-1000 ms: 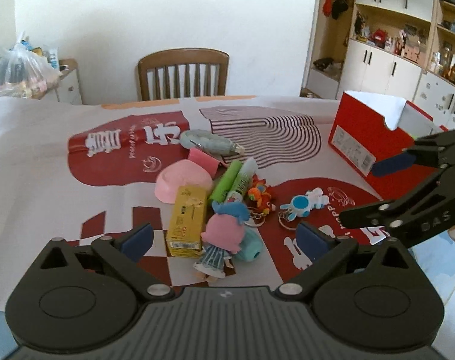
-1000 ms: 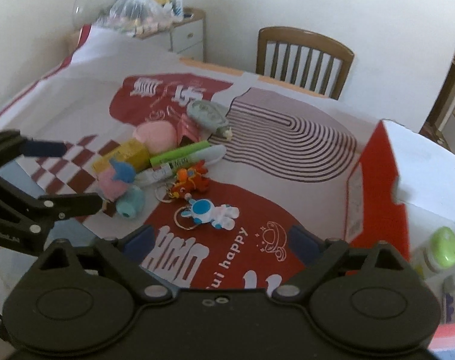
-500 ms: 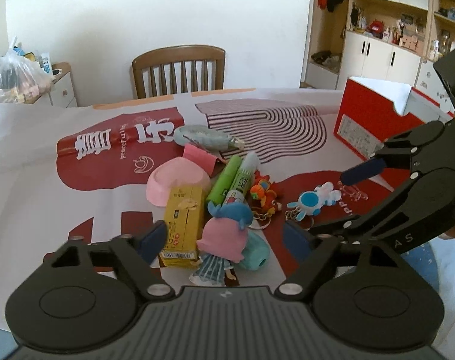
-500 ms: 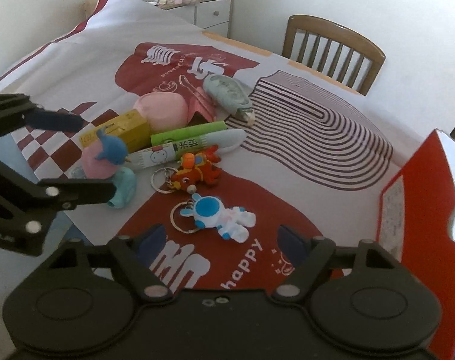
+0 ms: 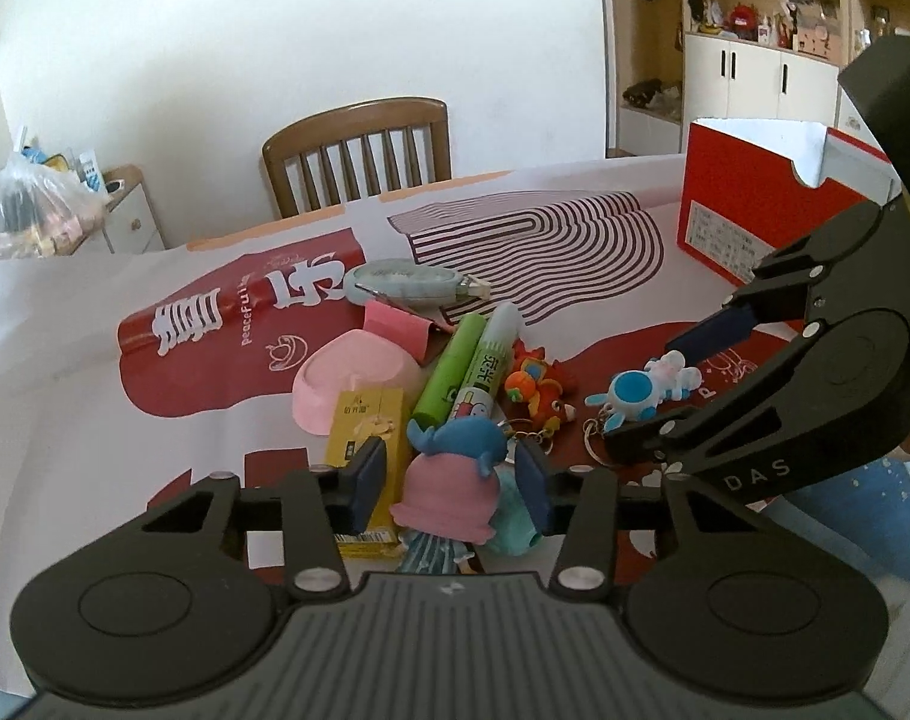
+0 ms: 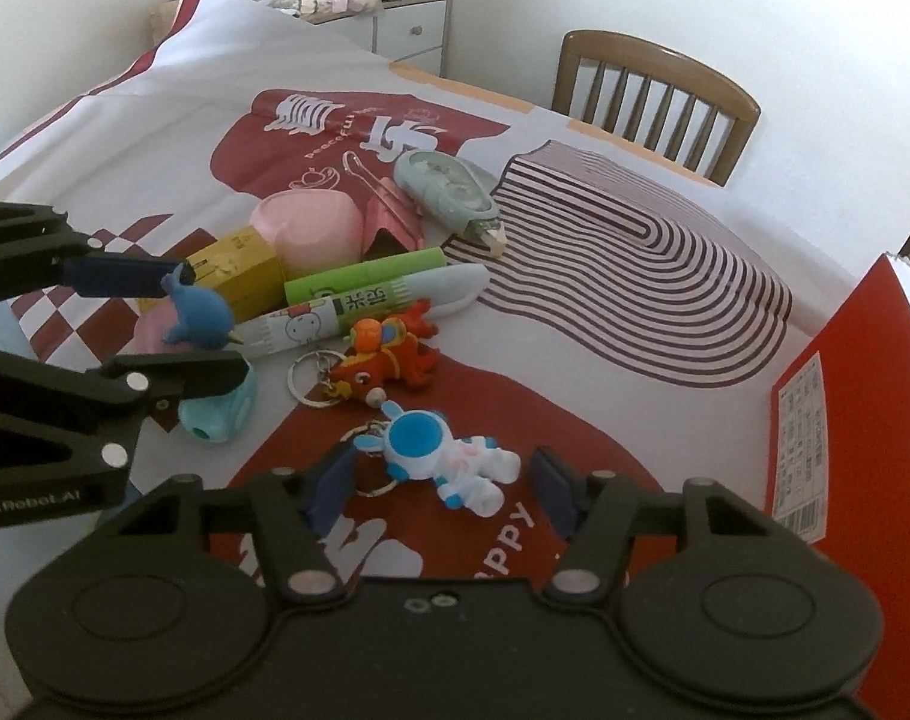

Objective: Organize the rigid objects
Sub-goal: 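Grasp the pink doll with the left tool while the right grasps the astronaut keychain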

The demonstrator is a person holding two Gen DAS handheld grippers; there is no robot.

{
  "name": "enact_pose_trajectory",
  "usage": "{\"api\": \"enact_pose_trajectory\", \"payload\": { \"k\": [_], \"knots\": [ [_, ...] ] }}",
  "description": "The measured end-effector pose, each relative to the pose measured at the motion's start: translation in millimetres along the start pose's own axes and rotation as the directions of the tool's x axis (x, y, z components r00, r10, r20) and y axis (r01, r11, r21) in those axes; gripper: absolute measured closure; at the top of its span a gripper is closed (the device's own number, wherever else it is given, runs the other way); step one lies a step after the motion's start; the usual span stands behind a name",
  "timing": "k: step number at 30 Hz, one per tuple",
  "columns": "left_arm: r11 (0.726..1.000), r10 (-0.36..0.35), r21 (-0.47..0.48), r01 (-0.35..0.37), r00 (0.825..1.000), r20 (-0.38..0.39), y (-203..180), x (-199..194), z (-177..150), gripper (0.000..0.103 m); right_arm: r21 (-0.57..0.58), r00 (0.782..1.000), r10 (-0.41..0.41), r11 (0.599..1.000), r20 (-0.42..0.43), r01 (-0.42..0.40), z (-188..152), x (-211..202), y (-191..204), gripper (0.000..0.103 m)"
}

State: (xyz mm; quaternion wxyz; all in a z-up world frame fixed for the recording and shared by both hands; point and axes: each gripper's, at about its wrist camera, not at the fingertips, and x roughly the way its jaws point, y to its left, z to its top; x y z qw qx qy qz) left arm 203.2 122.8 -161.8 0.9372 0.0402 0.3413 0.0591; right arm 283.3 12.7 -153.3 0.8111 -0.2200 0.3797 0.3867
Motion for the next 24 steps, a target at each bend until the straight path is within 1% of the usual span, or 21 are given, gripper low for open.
{"api": "enact_pose_trajectory", "payload": {
  "k": [2,6,7,14,20,24],
  "knots": [
    [1.0,0.007,0.012,-0.007,1.0,0.003,-1.1,0.1,0.1,0.068,0.006,1.0,-0.006,1.0,0.002,0.006,0.3,0.7,0.5,0.04],
    [1.0,0.015,0.025,-0.015,1.0,0.0,-3.3,-0.5,0.6,0.069,0.002,1.0,-0.029,1.0,0.006,0.029,1.9,1.3,4.2,0.057],
    [1.0,0.014,0.025,-0.014,1.0,0.0,-3.3,-0.6,0.8,0.069,-0.002,0.999,-0.037,0.999,0.007,0.037,1.9,0.8,5.2,0.06],
    [1.0,0.006,0.002,-0.006,1.0,-0.004,0.5,-4.2,1.9,0.07,0.013,0.998,-0.064,0.998,0.003,0.064,-2.9,-9.2,6.7,0.06],
    [1.0,0.0,-0.023,0.0,1.0,-0.008,3.8,-12.3,0.4,0.071,0.058,0.997,-0.075,0.996,0.018,0.074,-10.9,-31.6,5.7,0.06],
    [1.0,0.004,-0.015,-0.004,1.0,-0.006,1.8,-19.4,-2.7,0.071,0.088,0.996,-0.083,0.993,0.037,0.08,-16.8,-52.2,5.6,0.06]
  ]
}}
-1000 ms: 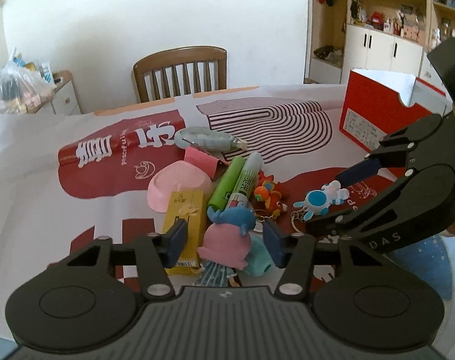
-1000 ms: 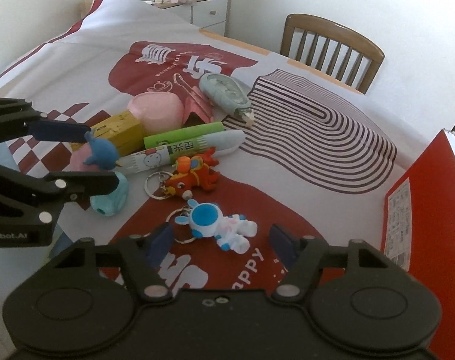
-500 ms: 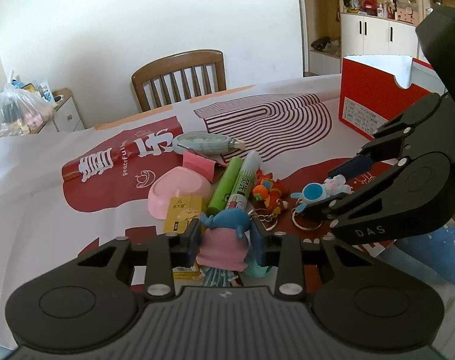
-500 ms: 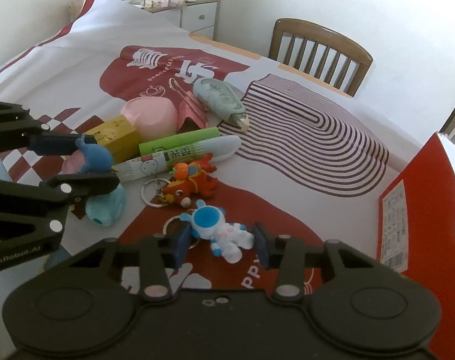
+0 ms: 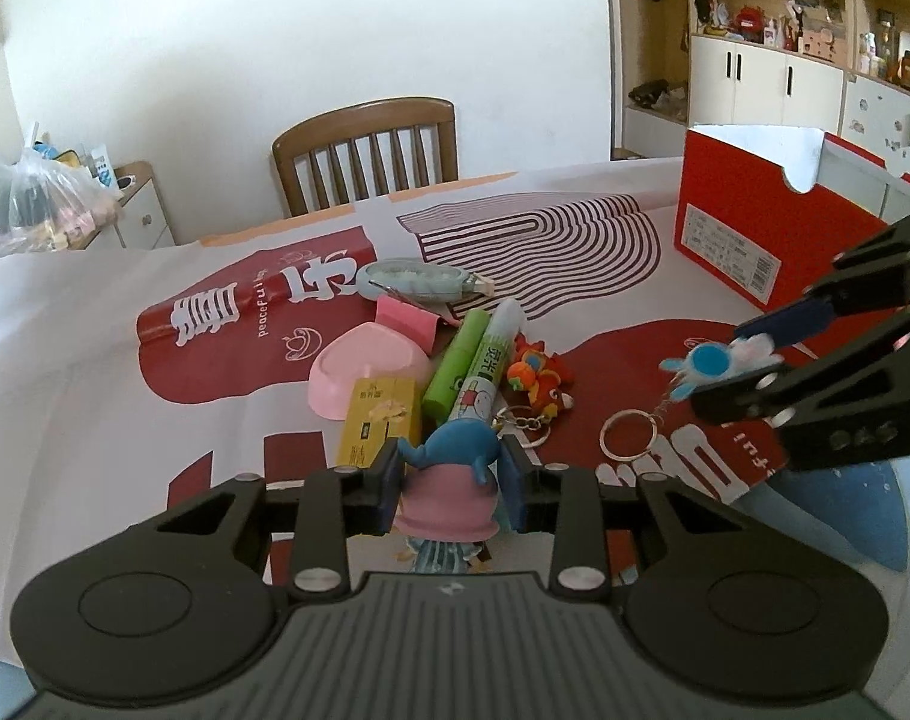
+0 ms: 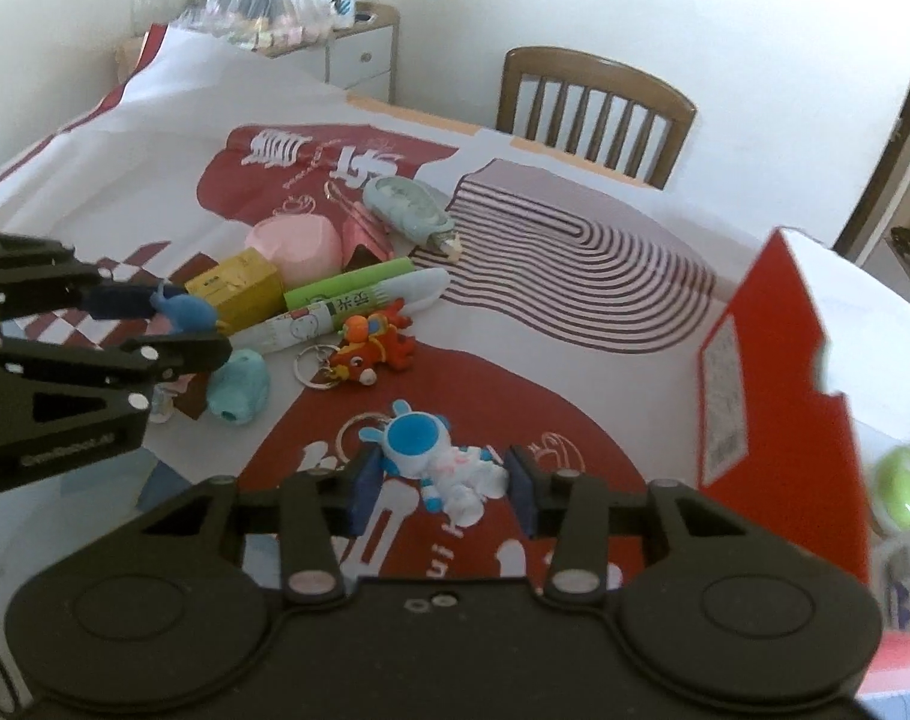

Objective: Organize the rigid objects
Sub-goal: 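Grasp the pink doll with the left tool while the right grasps the astronaut keychain, then carry the doll and the keychain with both tools over the shoebox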

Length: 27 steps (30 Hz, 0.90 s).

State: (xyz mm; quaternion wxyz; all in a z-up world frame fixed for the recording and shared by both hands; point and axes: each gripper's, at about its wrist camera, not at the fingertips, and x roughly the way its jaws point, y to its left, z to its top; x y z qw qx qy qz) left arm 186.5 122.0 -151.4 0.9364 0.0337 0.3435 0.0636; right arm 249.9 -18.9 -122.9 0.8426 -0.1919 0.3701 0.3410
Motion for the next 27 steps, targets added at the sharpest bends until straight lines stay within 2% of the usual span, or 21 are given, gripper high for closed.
{"api": "enact_pose_trajectory", "payload": {
  "k": [11,21,27],
  "knots": [
    [0.997,-0.044,-0.055,0.045,0.999,0.016,-7.7,-34.8,15.2,0.071,0.067,0.998,-0.026,0.998,0.065,0.022,-7.9,-62.7,-14.2,0.06],
    [0.986,-0.119,-0.114,0.123,0.992,0.047,-32.7,-69.1,50.1,0.071,0.118,0.995,-0.031,0.993,0.094,0.02,-18.3,-109.7,-42.5,0.06],
    [0.982,-0.149,-0.107,0.156,0.986,0.071,-58.0,-76.2,74.7,0.071,0.138,0.992,-0.053,0.99,0.112,0.037,-23.6,-132.2,-71.1,0.06]
  ]
}}
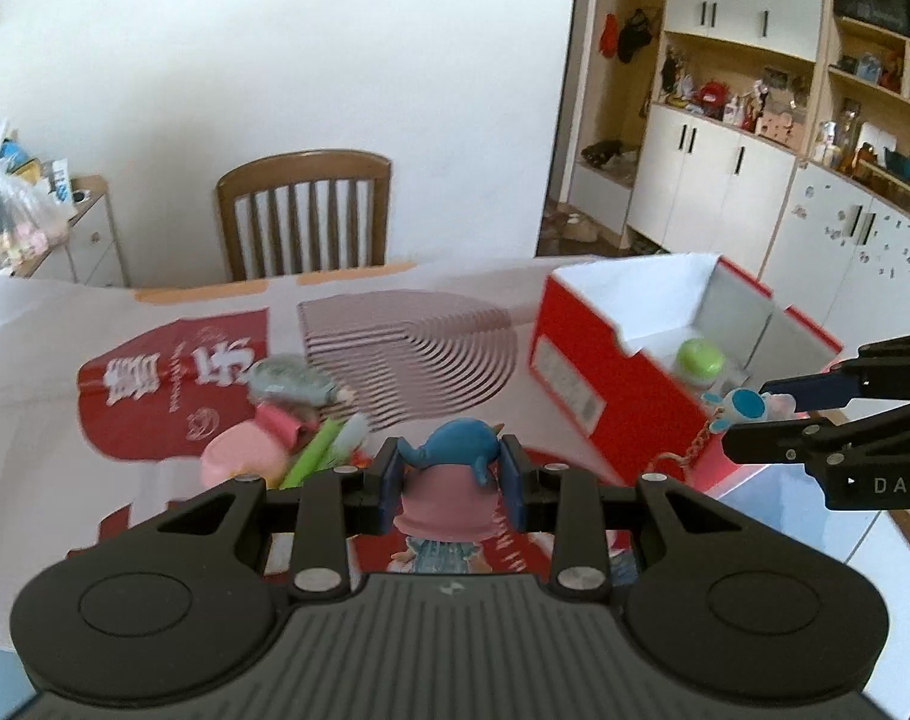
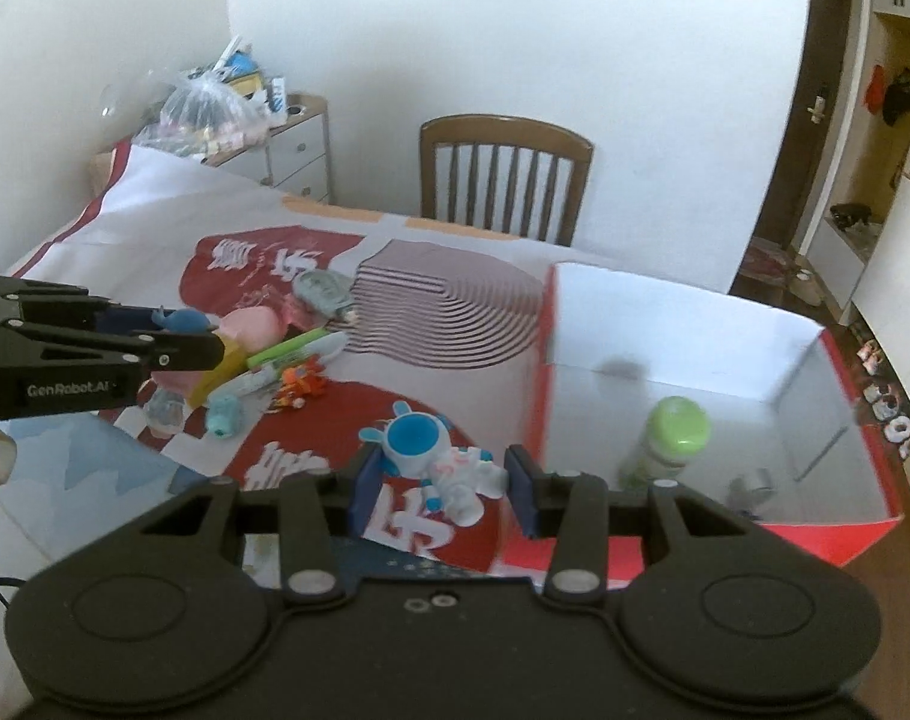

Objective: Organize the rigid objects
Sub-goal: 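Carry the doll and the keychain with both tools over the shoebox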

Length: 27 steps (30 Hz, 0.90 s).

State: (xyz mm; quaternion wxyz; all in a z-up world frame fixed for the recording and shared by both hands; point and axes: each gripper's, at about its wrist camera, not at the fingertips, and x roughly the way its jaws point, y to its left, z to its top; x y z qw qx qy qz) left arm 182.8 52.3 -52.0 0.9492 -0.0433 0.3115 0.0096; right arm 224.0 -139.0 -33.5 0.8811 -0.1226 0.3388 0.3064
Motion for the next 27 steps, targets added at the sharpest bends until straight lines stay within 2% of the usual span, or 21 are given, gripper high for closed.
{"api": "enact_pose_trajectory", "payload": {
  "k": [16,27],
  "knots": [
    [0.996,-0.077,0.045,0.076,0.996,0.044,-92.3,38.9,79.3,0.071,0.028,0.996,-0.072,0.997,0.046,0.071,-1.0,-16.2,-107.1,0.06],
    [0.991,-0.11,0.083,0.11,0.994,0.001,-153.1,101.5,123.7,0.071,0.06,0.995,-0.1,0.993,0.028,0.098,-9.1,5.4,-174.6,0.06]
  ]
}}
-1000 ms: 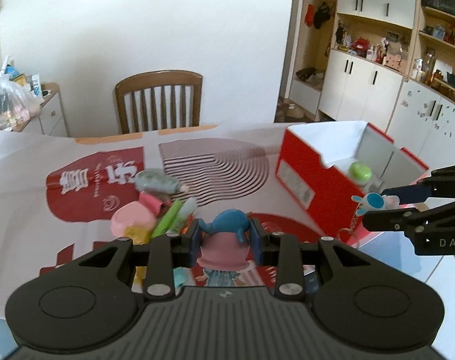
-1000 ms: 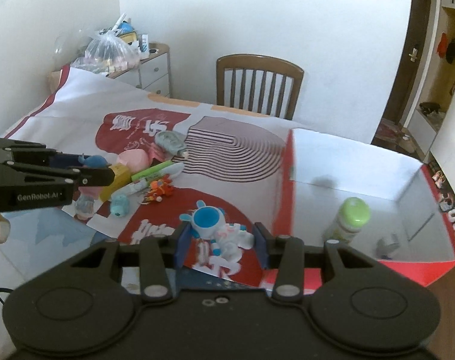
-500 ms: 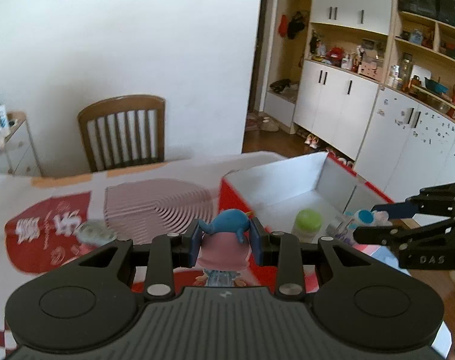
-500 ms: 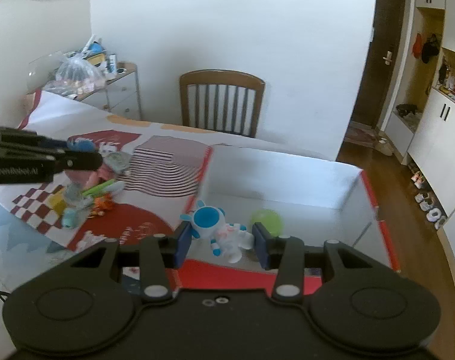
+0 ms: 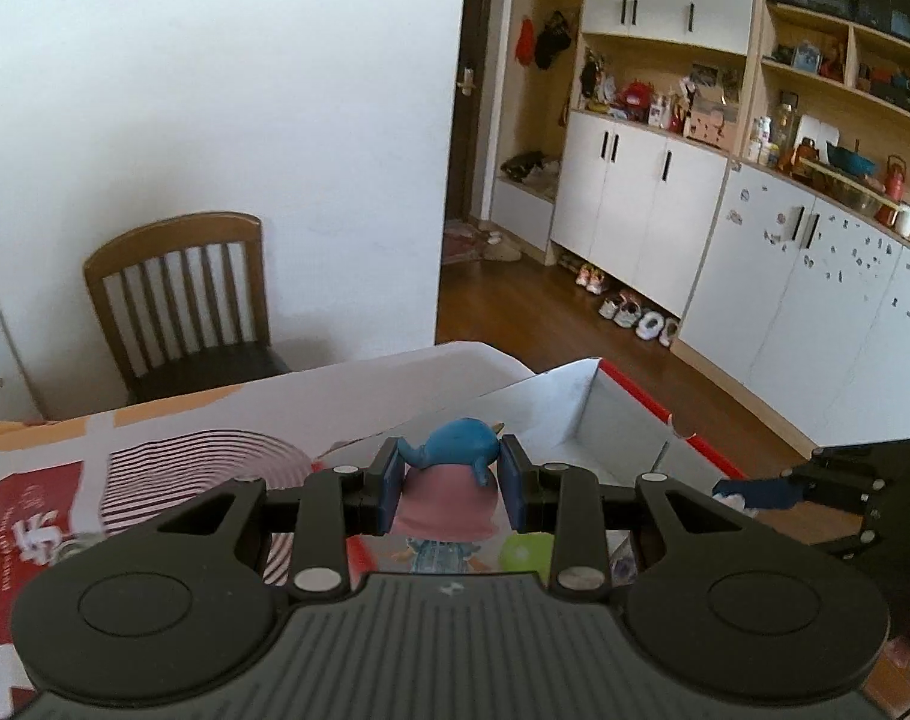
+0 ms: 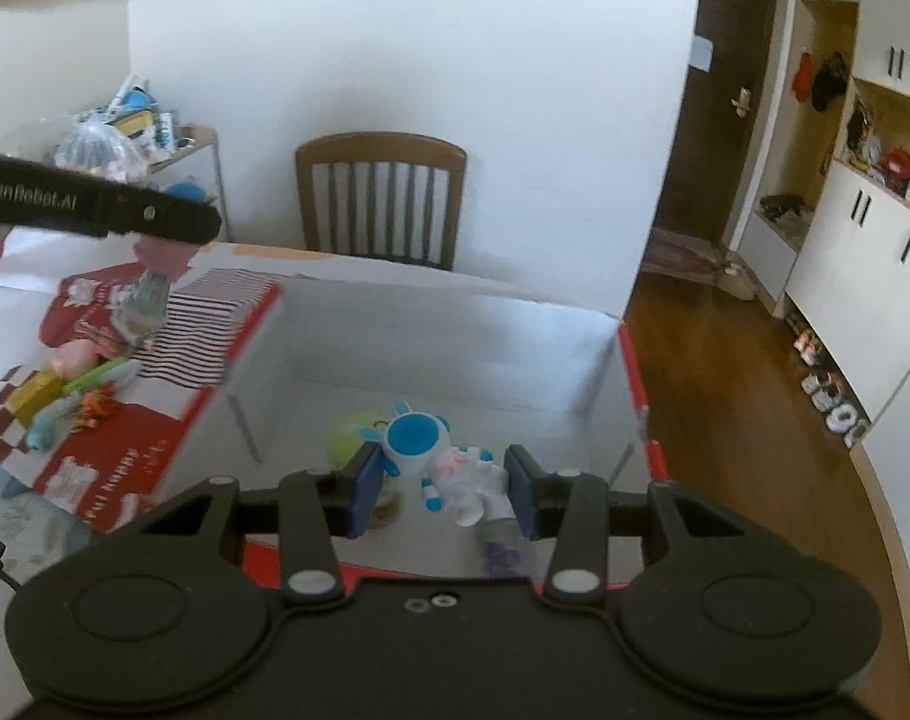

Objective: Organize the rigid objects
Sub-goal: 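Carry the doll and the keychain with both tools over the shoebox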

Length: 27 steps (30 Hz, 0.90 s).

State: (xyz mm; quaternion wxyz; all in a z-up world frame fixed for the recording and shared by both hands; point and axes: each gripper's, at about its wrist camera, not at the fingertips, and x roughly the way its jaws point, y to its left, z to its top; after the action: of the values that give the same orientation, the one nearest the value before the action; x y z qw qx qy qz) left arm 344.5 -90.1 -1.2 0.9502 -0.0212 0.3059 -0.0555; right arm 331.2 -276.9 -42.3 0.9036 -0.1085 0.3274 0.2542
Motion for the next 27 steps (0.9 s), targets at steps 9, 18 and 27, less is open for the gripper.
{"api": "enact_pose_trajectory", "payload": {
  "k": [9,18,27],
  "knots": [
    [1.0,0.01,0.028,-0.007,0.996,-0.089,-24.1,72.0,10.0,0.071,0.015,0.998,0.006,1.0,-0.056,-0.005,-7.4,36.0,-34.2,0.06],
    [0.998,0.007,0.067,0.006,0.983,-0.183,-39.7,141.6,4.1,0.071,0.024,0.989,0.054,0.998,-0.138,-0.051,-11.6,76.0,-47.5,0.06],
    [0.996,0.018,0.084,0.007,0.956,-0.293,-53.5,192.9,-2.5,0.071,-0.004,0.974,0.072,0.997,-0.213,-0.074,-11.4,102.1,-46.4,0.06]
  ]
}}
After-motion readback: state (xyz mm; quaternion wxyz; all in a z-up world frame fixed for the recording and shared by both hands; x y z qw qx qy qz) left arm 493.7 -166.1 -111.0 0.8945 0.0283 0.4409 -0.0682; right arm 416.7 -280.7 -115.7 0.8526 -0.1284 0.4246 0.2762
